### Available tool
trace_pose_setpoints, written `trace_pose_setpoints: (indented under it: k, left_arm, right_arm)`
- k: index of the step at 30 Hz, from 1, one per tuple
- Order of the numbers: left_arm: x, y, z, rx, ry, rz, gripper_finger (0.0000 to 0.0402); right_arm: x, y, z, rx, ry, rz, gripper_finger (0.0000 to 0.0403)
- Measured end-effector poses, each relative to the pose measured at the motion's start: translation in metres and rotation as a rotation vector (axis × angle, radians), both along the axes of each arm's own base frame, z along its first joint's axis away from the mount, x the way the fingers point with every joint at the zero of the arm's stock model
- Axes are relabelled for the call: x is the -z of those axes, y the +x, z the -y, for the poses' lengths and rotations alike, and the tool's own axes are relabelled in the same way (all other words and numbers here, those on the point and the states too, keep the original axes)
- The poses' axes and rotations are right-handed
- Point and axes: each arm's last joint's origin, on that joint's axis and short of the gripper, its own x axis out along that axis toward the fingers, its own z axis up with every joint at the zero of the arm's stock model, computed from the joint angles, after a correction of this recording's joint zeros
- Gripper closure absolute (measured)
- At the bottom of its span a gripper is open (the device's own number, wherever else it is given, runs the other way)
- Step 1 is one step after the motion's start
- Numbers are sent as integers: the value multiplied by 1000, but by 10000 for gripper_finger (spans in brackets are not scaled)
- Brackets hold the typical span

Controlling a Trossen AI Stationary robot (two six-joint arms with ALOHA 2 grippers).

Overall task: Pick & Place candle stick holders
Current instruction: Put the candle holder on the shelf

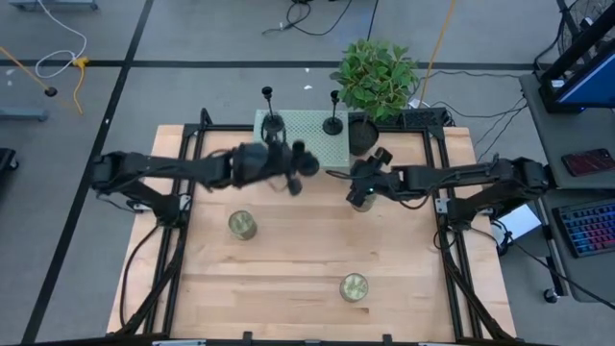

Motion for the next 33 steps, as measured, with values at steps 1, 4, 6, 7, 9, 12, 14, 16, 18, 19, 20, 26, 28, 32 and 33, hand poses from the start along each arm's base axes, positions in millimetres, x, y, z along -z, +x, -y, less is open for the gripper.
trace_pose_setpoints:
  k: [1, 4, 6, 7, 9, 12, 14, 16, 18, 19, 20, 26, 28, 32, 33]
  left_arm:
    - [4, 0, -10, -17, -6, -9, 389]
    - [12, 2, -39, -56, -12, -4, 390]
    - [11, 0, -52, -81, -9, 30, 390]
    - [9, -1, -59, -91, -6, 51, 389]
    - [8, -6, -71, -125, -15, 57, 388]
    - [15, -6, -85, -167, -25, 59, 390]
    - [19, -8, -91, -181, -40, 47, 390]
    - [23, -4, -96, -191, -37, 60, 390]
    - [32, -2, -99, -201, -48, 26, 390]
    - [35, 0, -101, -206, -48, 26, 390]
    - [37, 2, -103, -206, -44, 37, 390]
    - [41, 1, -116, -253, -35, 60, 390]
    - [43, -1, -120, -268, -39, 50, 390]
    - [42, -3, -124, -234, -45, 54, 390]
    - [42, -4, -125, -229, -48, 53, 390]
  right_arm:
    - [2, -1, 0, -1, -2, 25, 188]
    - [11, -9, -1, -3, -6, 53, 188]
    - [13, -12, -1, -5, -6, 93, 188]
    - [16, -15, -1, -4, -7, 98, 188]
    - [19, -16, -1, -5, -9, 139, 188]
    - [24, -18, -1, -5, -11, 167, 188]
    - [27, -20, -1, -6, -11, 190, 188]
    - [28, -20, -1, -6, -12, 202, 188]
    - [29, -21, -1, -6, -12, 208, 188]
    - [29, -21, -1, -6, -13, 208, 188]
    - [28, -20, -1, -6, -13, 223, 188]
    - [28, -19, -2, -26, 4, 232, 188]
    - [27, -19, -2, -25, 3, 232, 188]
    - [28, -19, -2, -25, 3, 230, 188]
    - [28, -19, -2, -25, 4, 230, 188]
